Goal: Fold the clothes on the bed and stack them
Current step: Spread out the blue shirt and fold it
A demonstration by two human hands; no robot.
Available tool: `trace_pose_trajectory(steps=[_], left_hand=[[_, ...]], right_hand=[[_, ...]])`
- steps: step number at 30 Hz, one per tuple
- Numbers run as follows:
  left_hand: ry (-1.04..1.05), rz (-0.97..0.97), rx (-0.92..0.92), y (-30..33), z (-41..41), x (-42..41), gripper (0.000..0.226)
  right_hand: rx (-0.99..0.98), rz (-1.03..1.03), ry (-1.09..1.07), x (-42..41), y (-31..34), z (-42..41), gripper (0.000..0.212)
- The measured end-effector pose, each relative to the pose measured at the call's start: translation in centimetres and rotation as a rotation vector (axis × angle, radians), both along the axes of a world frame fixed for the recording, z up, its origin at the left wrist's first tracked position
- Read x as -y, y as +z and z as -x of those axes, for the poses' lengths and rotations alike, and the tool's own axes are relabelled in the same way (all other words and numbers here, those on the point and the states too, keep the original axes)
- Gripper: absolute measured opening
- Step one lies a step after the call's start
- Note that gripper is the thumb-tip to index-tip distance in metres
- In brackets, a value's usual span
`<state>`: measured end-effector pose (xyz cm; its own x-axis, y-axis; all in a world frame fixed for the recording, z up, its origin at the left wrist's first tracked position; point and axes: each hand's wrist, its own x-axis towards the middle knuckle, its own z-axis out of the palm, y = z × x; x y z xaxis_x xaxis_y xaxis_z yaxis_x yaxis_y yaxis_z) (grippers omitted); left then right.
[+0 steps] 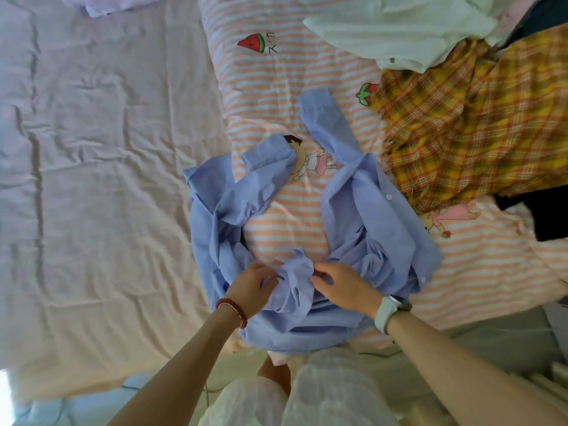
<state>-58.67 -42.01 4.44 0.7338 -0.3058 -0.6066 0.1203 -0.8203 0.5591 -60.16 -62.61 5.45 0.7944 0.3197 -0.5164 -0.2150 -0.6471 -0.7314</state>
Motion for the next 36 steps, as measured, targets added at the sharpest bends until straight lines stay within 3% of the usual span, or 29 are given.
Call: trace_pose_trajectory(steps=[2,4,7,10,13,16,18,20,24,26,29,32,36], left_hand=[[0.316,0.008,0.086,0.6,0.1,-0.7,0.017],[0.600,-0.051,0.119,1.1,-0.1,-2.1,0.018],[0.731,-0.023,0.166,1.5,-0.7,-3.6,0.017],[0.608,0.026,0.285,2.1,-1.5,-2.6,0.029],[0.261,0.055,0.429,1.8,-2.5,0.0,0.047],[-0.042,-0.115,0.231,0.6,-3.7,2.9,0.056],[0.029,-0.175,0.127,0.2,-4.6,3.9,0.032],[0.301,-0.048,0.147,0.5,-5.3,3.5,0.018],[0.569,0.297,0.258,4.0,-6.3,0.4,0.015],[0.589,0.396,0.325,6.6,-7.0,-1.2,0.023],[0.540,0.493,0.400,10.5,-7.9,-3.3,0.035],[0.447,0.507,0.494,13.8,-8.3,-5.0,0.034],[0.384,0.451,0.572,16.7,-8.0,-7.4,0.042]], right_hand=[[0.100,-0.047,0.098,-0.6,0.8,0.8,0.020],[0.214,-0.021,0.262,-1.6,0.9,1.6,0.044],[0.303,0.093,0.446,-3.1,0.3,2.6,0.047],[0.270,0.105,0.377,-3.4,-0.5,3.0,0.040],[0.233,0.164,0.177,-2.2,-1.5,3.6,0.036],[0.161,0.322,0.203,-0.3,-2.5,3.8,0.039],[0.025,0.389,0.291,0.9,-2.8,3.7,0.042],[-0.081,0.407,0.348,1.7,-2.7,3.7,0.039],[0.156,0.439,0.122,1.5,-1.3,3.1,0.034],[0.334,0.331,-0.063,0.5,-0.1,1.5,0.034],[0.532,0.161,-0.143,-1.8,1.5,-1.9,0.037],[0.434,0.037,-0.120,-4.6,2.9,-4.7,0.040],[0.261,0.042,-0.040,-6.8,4.5,-5.8,0.037]])
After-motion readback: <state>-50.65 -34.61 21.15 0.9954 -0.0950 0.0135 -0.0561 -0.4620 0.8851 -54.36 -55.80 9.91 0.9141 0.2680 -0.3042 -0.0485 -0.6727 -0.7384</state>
